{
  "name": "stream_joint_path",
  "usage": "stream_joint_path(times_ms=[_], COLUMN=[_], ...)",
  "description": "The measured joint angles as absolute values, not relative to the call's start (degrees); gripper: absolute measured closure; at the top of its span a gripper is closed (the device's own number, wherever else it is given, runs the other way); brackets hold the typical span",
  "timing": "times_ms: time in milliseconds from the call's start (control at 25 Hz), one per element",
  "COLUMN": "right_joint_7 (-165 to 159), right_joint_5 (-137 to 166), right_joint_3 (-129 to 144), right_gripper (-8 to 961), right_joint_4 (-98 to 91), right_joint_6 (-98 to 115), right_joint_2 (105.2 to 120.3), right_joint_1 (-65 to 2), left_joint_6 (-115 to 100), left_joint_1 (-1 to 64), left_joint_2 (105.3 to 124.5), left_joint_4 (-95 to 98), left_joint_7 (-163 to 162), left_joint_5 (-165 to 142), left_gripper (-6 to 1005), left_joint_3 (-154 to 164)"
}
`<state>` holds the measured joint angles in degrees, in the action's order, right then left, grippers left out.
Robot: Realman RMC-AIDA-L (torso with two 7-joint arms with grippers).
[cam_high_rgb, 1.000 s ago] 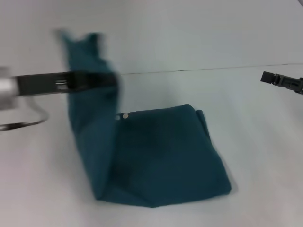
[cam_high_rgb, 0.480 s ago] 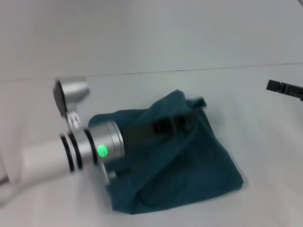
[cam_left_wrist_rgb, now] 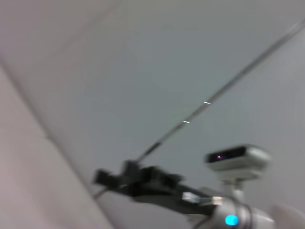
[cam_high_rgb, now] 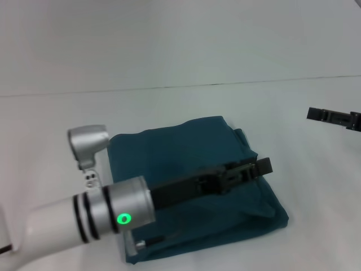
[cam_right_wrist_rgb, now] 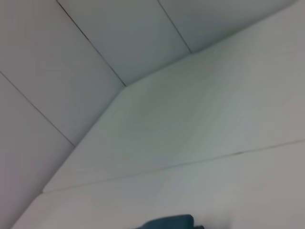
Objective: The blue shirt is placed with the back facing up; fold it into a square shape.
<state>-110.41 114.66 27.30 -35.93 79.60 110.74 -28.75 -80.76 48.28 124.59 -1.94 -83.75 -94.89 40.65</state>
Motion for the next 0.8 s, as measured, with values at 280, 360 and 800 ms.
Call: stream_joint_path(times_ms=[280, 360, 800], right_joint_7=[-119.95, -121.53, -122.95], right_joint_5=[119.92, 122.81, 128.09], right_joint_3=[32.93, 33.23, 33.49], right_gripper=[54, 54, 53], right_joint_4=[-33.76, -32.21, -28.92], right_joint_6=[77.57, 77.1, 75.01], right_joint_2=[109.45, 109.53, 112.71], right_joint_1=[-32.26, -34.1, -38.32], left_joint_6=[-87.94, -89.59, -95.53], left_joint_1=[41.9, 39.01, 26.65], left_joint_2=[124.19, 124.0, 122.74], left_joint_4=[9.78, 14.48, 31.24], left_joint_7=[-86.84, -87.48, -87.68], left_joint_5=[-97.44, -97.69, -98.57], left_gripper=[472, 345, 108], left_joint_3=[43.22, 45.0, 46.6])
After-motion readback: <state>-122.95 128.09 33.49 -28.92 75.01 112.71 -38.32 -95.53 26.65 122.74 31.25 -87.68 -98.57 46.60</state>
